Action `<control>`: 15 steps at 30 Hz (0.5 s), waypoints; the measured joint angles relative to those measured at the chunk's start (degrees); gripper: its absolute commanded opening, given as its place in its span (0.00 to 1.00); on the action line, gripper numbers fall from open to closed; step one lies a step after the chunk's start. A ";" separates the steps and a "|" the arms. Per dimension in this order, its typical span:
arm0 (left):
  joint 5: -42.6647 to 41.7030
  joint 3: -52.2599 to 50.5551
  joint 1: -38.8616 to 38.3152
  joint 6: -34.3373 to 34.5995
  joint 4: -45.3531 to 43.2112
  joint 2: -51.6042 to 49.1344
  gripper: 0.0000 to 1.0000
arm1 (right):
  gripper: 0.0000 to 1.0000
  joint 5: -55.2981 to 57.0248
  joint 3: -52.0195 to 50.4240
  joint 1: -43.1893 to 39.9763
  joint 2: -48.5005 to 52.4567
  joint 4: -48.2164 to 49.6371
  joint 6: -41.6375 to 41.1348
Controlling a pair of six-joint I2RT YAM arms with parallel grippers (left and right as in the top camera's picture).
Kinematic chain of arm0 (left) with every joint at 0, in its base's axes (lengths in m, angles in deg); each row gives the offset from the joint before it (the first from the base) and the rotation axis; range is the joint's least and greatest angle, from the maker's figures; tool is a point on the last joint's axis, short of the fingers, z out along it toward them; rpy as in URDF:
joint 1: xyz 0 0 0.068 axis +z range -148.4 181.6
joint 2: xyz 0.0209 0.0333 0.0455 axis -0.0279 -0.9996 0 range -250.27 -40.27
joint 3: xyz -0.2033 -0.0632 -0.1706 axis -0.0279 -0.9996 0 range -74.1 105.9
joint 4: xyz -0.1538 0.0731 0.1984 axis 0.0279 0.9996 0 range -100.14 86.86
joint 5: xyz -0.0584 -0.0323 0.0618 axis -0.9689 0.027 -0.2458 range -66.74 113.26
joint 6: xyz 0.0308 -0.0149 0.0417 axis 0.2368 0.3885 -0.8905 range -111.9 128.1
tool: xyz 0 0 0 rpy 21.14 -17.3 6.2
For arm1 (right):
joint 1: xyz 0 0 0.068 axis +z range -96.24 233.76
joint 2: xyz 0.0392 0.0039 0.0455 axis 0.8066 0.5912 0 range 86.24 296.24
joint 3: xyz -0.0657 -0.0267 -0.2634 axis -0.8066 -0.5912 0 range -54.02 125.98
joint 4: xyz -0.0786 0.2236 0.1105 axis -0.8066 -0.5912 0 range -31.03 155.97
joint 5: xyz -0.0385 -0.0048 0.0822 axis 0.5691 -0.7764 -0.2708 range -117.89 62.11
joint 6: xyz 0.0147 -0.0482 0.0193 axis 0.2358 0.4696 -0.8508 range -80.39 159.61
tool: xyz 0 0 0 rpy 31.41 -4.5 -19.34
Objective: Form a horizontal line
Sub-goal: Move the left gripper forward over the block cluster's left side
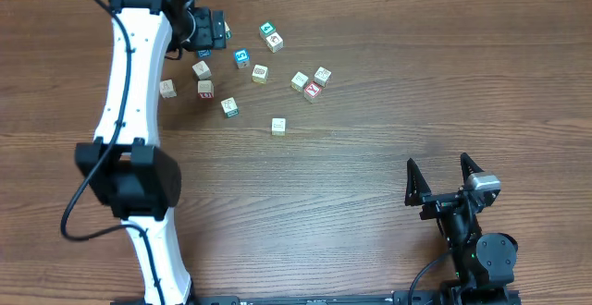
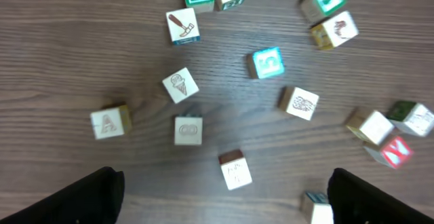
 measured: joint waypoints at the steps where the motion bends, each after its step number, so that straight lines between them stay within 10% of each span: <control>1: 0.02 0.00 0.00 0.39 -0.33 -0.92 0.86 | 1.00 0.02 0.00 0.00 0.00 -0.02 0.02; 15: 2.75 0.00 0.07 2.03 -6.43 -10.23 0.61 | 1.00 0.00 0.00 0.00 0.00 0.00 0.02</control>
